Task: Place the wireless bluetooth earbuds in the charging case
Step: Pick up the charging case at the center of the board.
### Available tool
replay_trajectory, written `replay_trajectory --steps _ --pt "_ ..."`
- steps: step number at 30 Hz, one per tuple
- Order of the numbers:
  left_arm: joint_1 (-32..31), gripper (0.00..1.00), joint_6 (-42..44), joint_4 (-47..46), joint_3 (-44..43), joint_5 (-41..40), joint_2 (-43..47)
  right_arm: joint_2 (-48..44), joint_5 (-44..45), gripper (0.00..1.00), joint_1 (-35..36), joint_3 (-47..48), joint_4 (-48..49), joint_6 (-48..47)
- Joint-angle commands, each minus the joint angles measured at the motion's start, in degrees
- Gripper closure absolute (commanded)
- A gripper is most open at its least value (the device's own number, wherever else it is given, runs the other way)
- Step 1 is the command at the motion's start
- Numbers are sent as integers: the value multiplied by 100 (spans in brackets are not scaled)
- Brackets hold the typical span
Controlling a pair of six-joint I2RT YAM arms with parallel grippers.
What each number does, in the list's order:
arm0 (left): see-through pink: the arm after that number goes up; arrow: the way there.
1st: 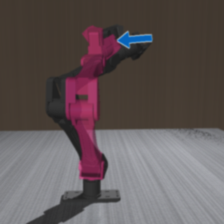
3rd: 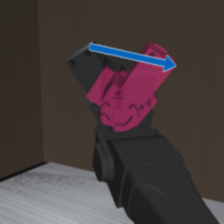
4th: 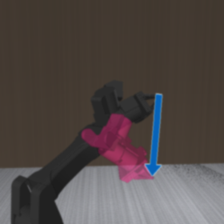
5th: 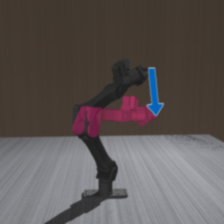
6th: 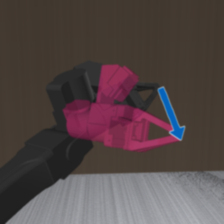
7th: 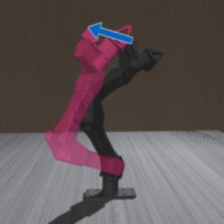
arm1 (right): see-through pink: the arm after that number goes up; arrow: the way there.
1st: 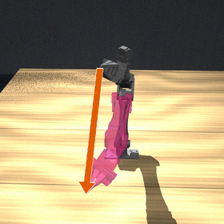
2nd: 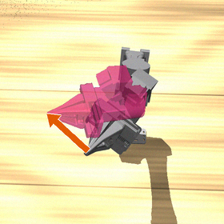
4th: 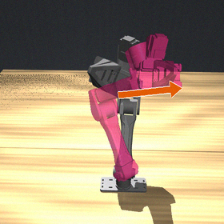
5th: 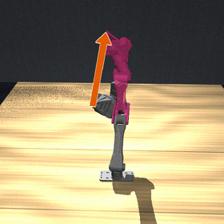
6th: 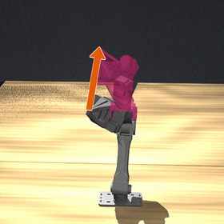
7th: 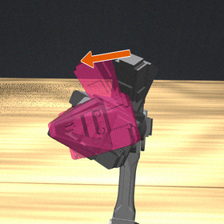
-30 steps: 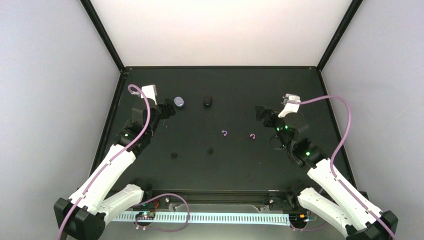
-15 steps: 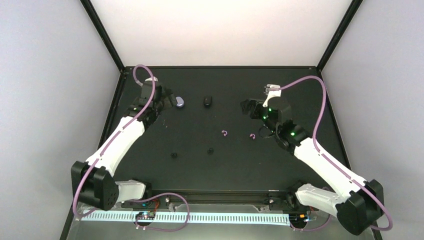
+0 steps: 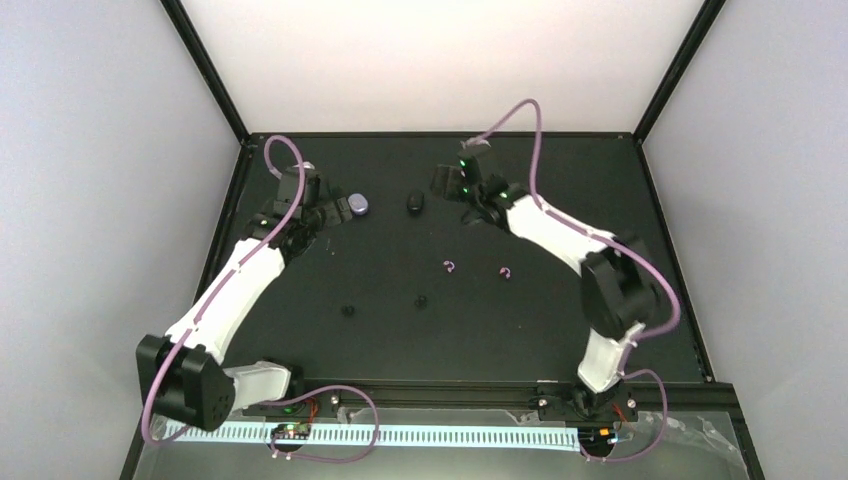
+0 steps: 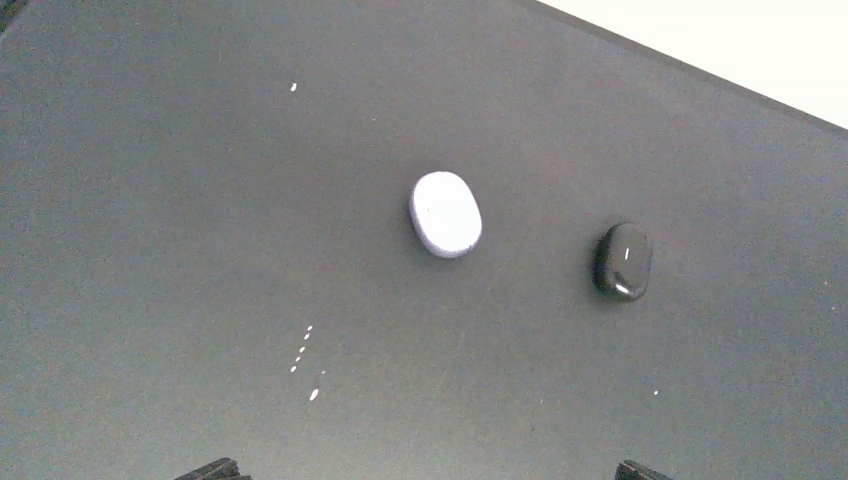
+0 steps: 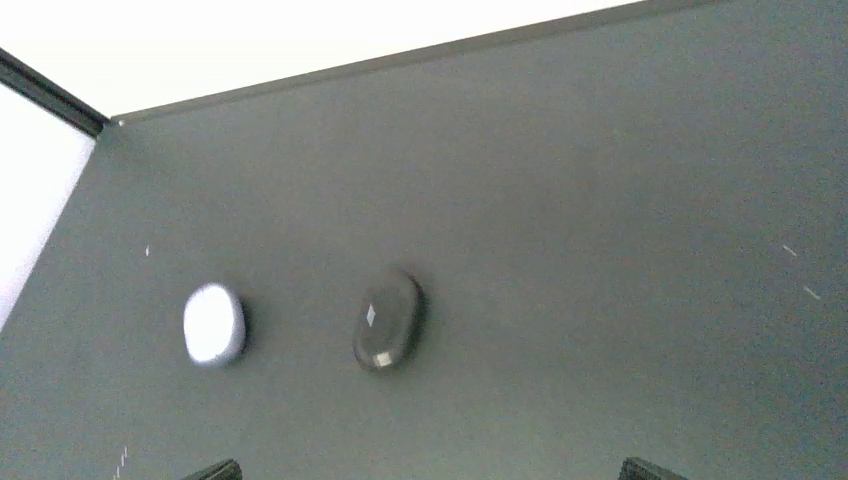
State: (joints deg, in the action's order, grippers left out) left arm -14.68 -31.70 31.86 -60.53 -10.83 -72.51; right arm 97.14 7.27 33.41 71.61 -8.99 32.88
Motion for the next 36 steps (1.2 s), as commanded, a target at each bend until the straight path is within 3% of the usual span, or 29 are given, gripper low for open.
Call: replay_trajectory --steps 1,6,11,28,36 --pt "35 1 259 -74 429 11 690 1242 83 2 35 1474 -589 82" --pt "39 1 377 -810 1246 66 1462 2599 96 12 41 3023 -1400 -3" --pt "31 1 338 -805 1180 449 1467 3587 151 20 134 4335 -2196 -160" --pt "87 1 268 -921 1194 844 1428 5029 135 28 277 6332 -3081 -467" --pt "152 1 231 -939 1193 946 1359 5246 647 26 413 6504 -3169 -747"
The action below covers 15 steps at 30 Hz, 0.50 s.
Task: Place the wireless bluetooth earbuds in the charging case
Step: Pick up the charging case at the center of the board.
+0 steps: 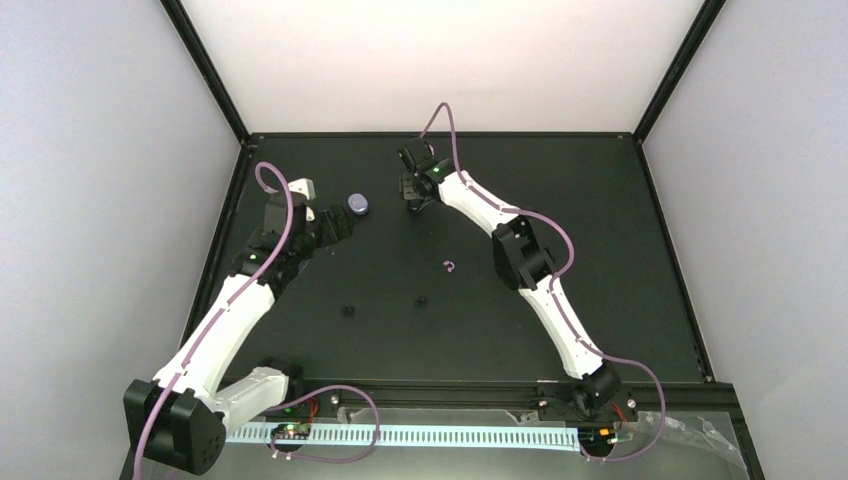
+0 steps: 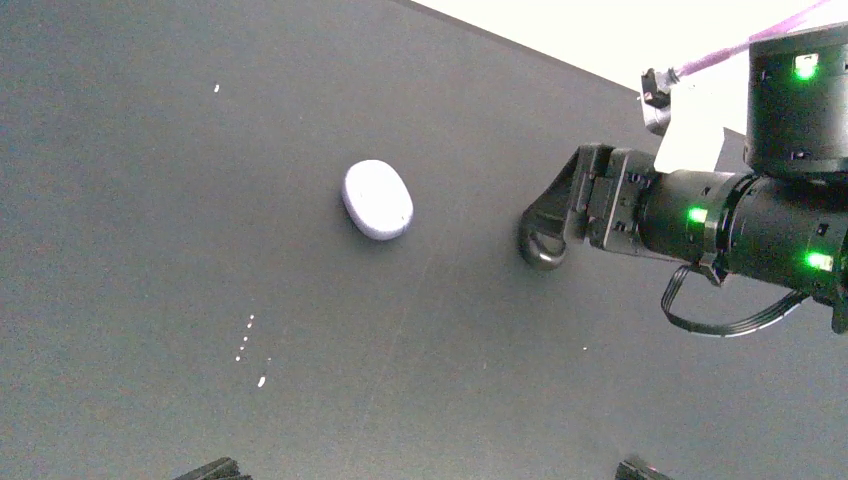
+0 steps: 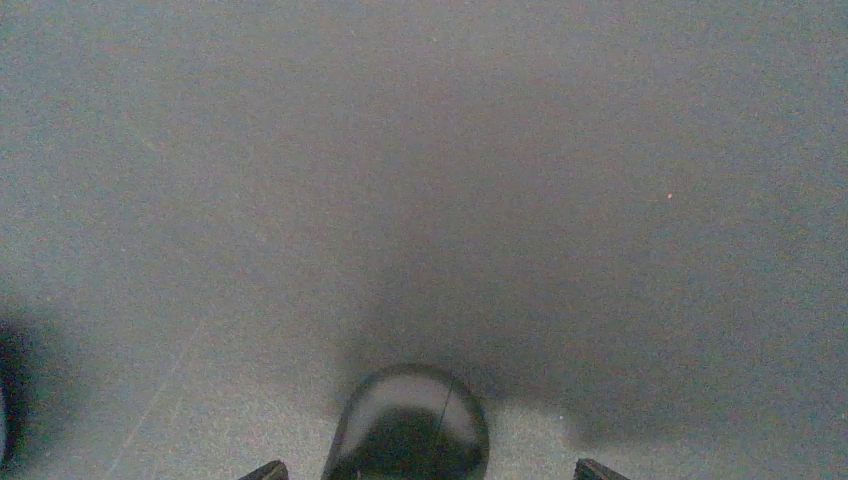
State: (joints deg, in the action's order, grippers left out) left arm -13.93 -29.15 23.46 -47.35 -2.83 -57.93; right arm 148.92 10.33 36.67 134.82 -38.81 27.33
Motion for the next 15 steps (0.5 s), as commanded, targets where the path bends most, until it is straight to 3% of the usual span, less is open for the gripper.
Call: replay_trajectory --steps 1,15 --pt "83 1 -29 -97 -130 169 -104 93 380 26 92 184 -201 -205" --pt "93 1 -39 -123 -107 213 -87 -32 746 30 37 -115 -382 -462"
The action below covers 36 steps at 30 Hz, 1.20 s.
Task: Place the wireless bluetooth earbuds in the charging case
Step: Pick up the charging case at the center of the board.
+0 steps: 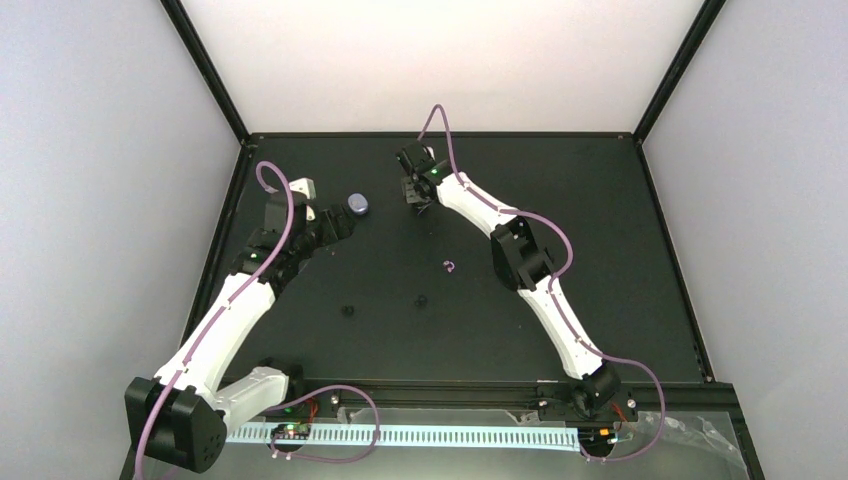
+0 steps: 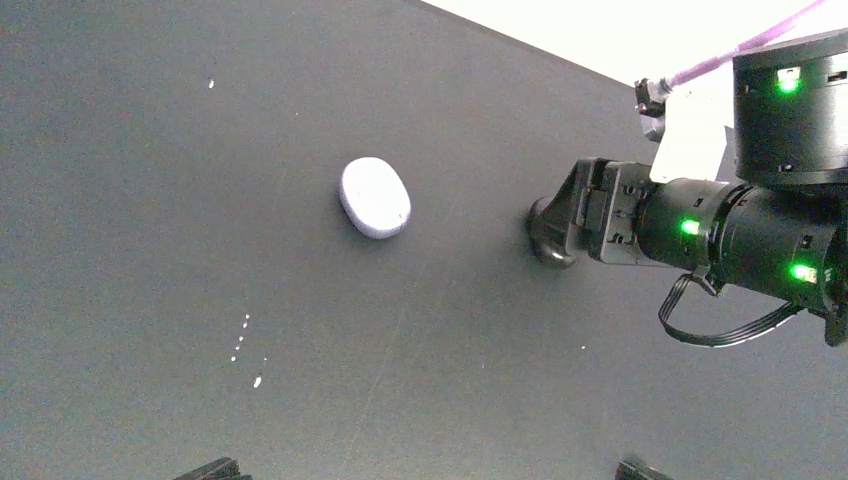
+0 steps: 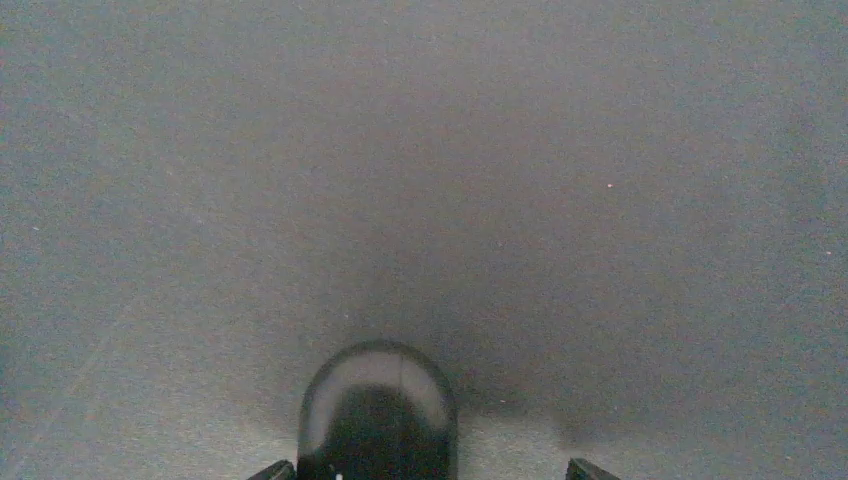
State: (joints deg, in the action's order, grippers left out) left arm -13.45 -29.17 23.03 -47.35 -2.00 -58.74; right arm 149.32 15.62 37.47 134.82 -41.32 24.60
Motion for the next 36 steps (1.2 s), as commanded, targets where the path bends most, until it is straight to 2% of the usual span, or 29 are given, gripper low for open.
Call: replay_trajectory --steps 1,7,14,28,32,36 --pt "45 1 -40 -87 -105 148 -12 -102 211 30 -52 -151 -128 -198" --pt "49 1 -50 -106 -103 200 -11 -232 -168 31 -63 -283 104 -341" --pt "53 1 -66 -120 -111 253 -58 -126 -411 36 -158 -147 88 -371" --pt "75 1 -121 -150 -112 422 -138 -15 -474 52 -183 -267 -126 -646" --pt "93 1 -141 -155 -116 483 -138 -279 -379 59 -176 -585 -100 -699" --pt "97 1 -143 -152 -124 512 -113 -899 -285 63 -181 -1375 366 -770"
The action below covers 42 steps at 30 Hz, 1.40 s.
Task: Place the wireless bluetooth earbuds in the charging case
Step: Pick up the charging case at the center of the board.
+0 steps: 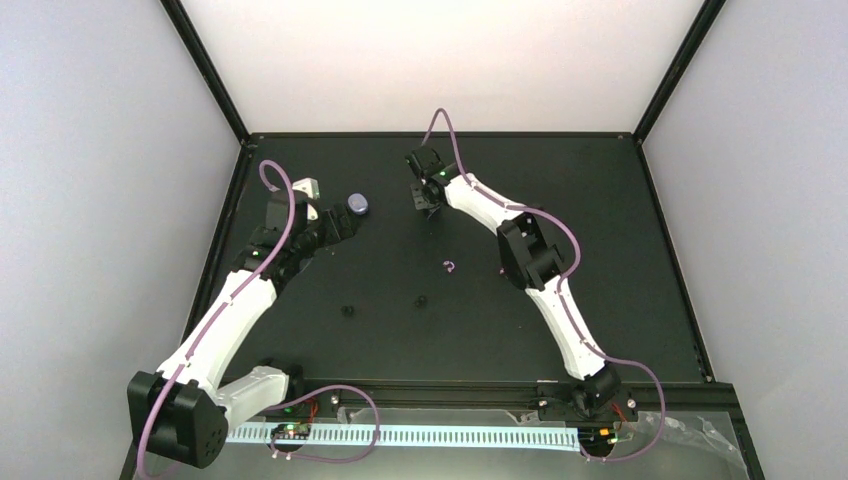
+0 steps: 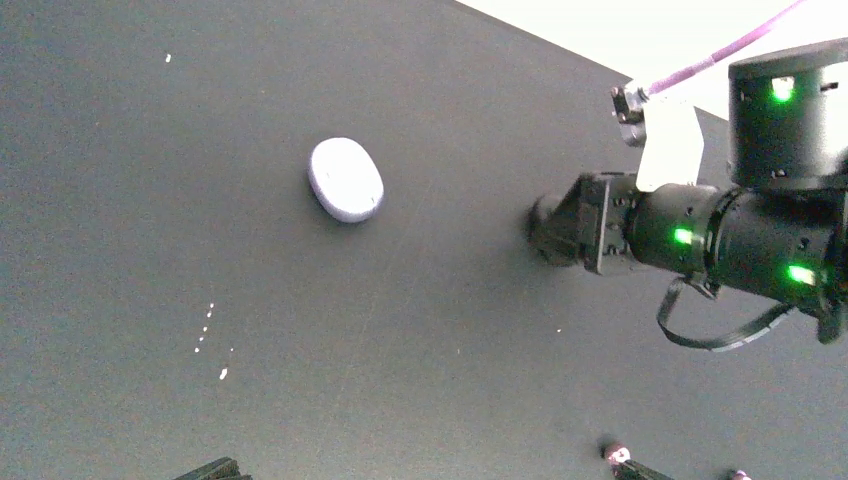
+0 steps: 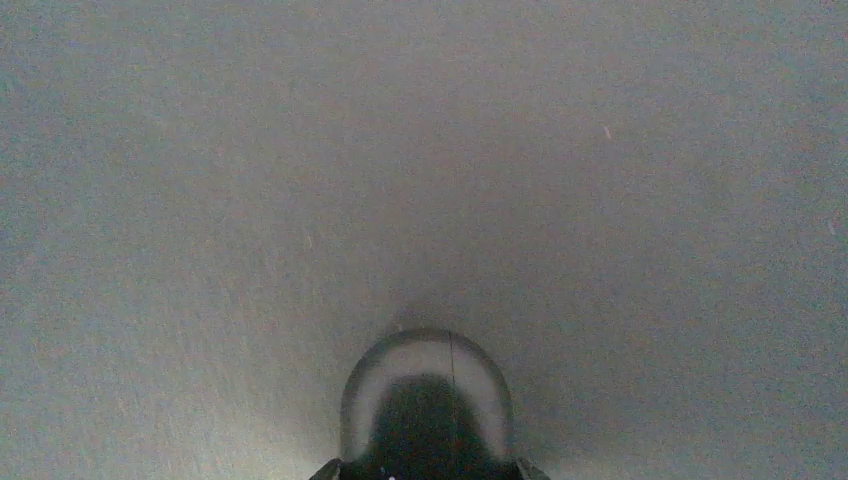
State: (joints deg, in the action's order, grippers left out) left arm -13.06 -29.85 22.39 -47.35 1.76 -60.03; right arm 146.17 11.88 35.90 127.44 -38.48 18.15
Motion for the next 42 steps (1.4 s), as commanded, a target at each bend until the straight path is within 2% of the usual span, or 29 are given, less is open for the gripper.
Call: replay_trajectory --steps 1,7,14,19,22,25,28,33,42 --pt "58 1 -74 -86 -125 139 27 -766 104 63 -18 -850 238 -134" --pt "63 1 -71 -83 -118 156 102 -1972 141 68 -23 -1936 902 -167" --pt "66 1 -56 -95 -123 221 147 -3759 -69 68 -16 -3704 1932 -146" --pt "-33 1 228 -280 -227 1212 139 -5587 -468 68 181 -5539 2670 -217" --pt "-319 1 378 -346 -392 1659 99 -6940 -529 67 437 -6644 3065 -285" --pt "-737 1 437 -363 -543 1947 33 -7883 -389 67 699 -7318 3014 -371" --pt "-1131 1 525 -492 -594 2399 -36 -8608 -103 67 1009 -7808 2794 -544" --pt "-1610 1 851 -899 -570 2941 -38 -9574 236 67 1508 -8088 2472 -1011" --pt "-1713 1 547 -2114 -28 3734 480 -9851 798 67 2200 -8056 2176 -2261"
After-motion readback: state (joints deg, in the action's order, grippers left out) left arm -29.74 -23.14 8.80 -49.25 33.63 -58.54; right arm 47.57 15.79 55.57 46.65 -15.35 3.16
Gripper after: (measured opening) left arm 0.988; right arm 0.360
